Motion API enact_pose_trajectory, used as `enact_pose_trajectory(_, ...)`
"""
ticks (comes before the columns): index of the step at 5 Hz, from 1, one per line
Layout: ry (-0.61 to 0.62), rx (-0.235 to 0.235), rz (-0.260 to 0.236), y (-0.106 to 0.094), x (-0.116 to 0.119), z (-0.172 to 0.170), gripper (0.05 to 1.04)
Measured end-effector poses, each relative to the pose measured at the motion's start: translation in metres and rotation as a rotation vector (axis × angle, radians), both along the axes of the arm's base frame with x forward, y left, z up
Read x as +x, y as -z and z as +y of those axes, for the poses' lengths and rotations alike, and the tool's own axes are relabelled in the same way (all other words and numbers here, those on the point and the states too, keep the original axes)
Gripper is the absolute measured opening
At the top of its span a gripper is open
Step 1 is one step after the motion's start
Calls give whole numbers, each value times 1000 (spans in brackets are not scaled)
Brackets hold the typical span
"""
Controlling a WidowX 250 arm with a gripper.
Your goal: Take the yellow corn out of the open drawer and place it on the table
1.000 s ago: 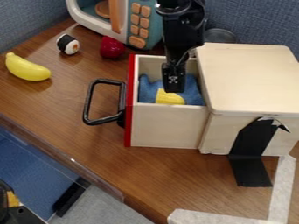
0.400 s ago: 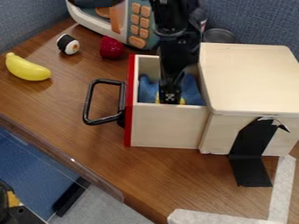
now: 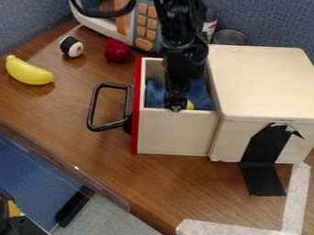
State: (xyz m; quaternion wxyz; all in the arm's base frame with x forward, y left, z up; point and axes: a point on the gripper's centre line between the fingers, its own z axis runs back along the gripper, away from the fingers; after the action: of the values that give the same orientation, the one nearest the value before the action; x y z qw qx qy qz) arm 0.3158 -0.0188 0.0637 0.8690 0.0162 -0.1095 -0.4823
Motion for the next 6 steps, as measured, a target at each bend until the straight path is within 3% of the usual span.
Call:
enact_pose_trajectory(1, -9, -5, 4, 4, 4, -1, 926)
enact_pose_trajectory(2, -46, -31, -17, 4, 6, 1, 630)
enact_pose_trajectory(3, -48, -45, -17, 4, 6, 0, 537)
enact_pose_trajectory(4, -30, -77, -21, -8, 1, -2, 537)
enact_pose_trajectory(6, -87, -138, -80, -50, 3, 9, 536)
